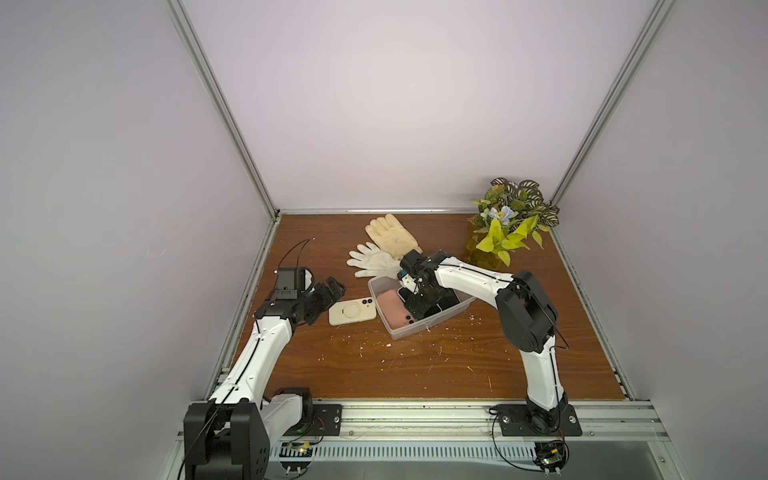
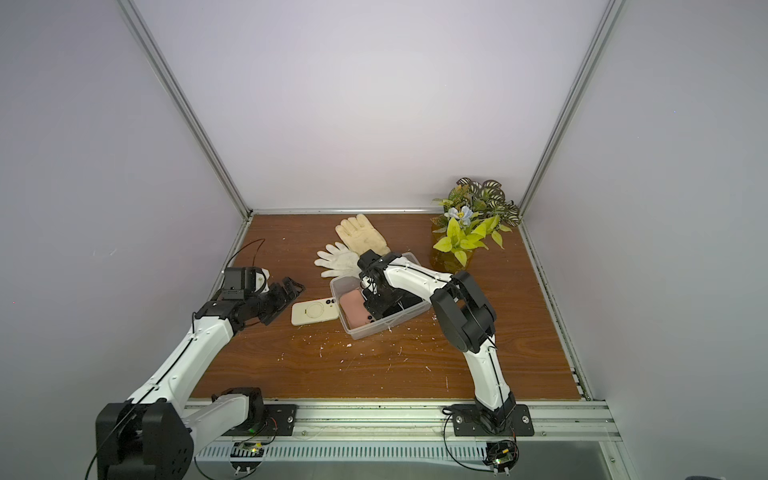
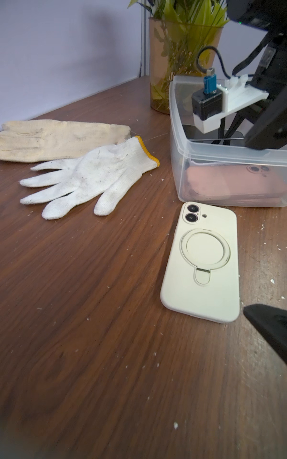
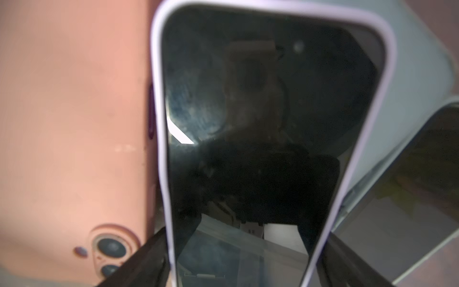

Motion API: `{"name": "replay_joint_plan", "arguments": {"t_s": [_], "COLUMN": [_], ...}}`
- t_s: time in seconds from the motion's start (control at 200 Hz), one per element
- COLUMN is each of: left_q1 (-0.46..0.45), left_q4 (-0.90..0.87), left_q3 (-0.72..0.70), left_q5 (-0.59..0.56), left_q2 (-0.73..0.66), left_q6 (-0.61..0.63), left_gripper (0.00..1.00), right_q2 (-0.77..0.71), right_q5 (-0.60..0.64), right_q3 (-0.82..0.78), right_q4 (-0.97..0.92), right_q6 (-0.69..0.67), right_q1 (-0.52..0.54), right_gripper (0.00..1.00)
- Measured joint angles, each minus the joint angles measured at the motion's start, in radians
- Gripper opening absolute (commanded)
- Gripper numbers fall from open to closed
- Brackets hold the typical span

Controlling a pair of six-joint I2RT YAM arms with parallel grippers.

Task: Take the phone out of the storage box
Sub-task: Pick up the phone from the storage box.

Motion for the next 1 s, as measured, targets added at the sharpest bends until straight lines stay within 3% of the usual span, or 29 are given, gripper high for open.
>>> {"name": "replay_joint_plan", "arguments": {"t_s": [0.23,0.53,1.001], "left_q1": [0.000,-0.009,-0.221], "left_q4": [-0.002,0.111,0.396], "left_q3": [0.046,0.057,0.173], "left_q5": [0.034,0.169,0.386], "left_q2": [0.022,0.053,0.228], "left_q6": [0.006,-0.023,-0.071], "left_gripper": [1.00,1.00,0.94], "right_q2": [-0.014,-0.177,-0.358], "right_q5": [0.031,0.117,-0.022], "right_q3": [0.002,-0.005,0.116], "right_q4": [-0.002,-0.010,-0.041], "right_q6": [0.011,0.003,-0.060], "right_q1": [0.005,0.004,0.068], "right_gripper": [0.67,0.65,0.65]}}
